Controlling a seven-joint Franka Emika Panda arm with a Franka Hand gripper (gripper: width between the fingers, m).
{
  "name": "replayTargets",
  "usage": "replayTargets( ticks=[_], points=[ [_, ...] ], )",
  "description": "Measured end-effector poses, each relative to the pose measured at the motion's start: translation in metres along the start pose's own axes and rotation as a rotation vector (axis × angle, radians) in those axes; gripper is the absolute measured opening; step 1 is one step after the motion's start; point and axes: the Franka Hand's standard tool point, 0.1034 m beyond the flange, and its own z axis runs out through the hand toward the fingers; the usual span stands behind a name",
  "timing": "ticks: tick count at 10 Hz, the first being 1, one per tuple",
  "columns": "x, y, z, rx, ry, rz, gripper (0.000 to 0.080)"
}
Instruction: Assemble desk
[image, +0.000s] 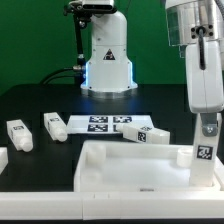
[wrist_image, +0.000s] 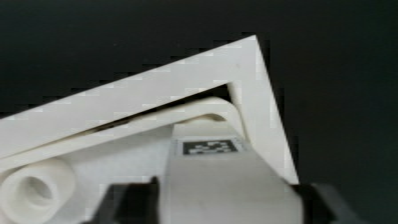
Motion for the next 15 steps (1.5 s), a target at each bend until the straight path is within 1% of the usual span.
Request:
replayTargets(
  ticks=[1,2,3,4,5,6,7,10,11,12,14,15],
  points=[
    [0.0,0.0,0.0,0.0,0.0,-0.001,0.0465],
    [-0.001,0.0,-0.001,0.001,-0.001,-0.005,0.0591],
    [-0.004,-0.005,-0.014,0.015,-0.014,-0.041,0.0591],
    [-0.007,-0.008,-0.031,0.035,-0.03,-0.059,0.0637],
    [-0.008,0.004,-0.03,0.031,-0.027,-0.065,0.0637],
    [-0.01,0.008,-0.023,0.019,-0.021,-0.075,0.0648],
    [-0.009,0.006,-0.023,0.023,-0.021,-0.075,0.0648],
    [-0.01,0.006,-0.023,0.022,-0.021,-0.127,0.0649],
    [-0.012,0.01,-0.027,0.022,-0.024,-0.162,0.0649],
    [-0.014,0.02,-0.031,0.017,-0.026,-0.326,0.0649],
    [-0.017,0.039,-0.028,-0.003,-0.024,-0.615,0.0649],
    [-0.014,0.037,-0.027,0.004,-0.019,-0.696,0.0649]
  ],
)
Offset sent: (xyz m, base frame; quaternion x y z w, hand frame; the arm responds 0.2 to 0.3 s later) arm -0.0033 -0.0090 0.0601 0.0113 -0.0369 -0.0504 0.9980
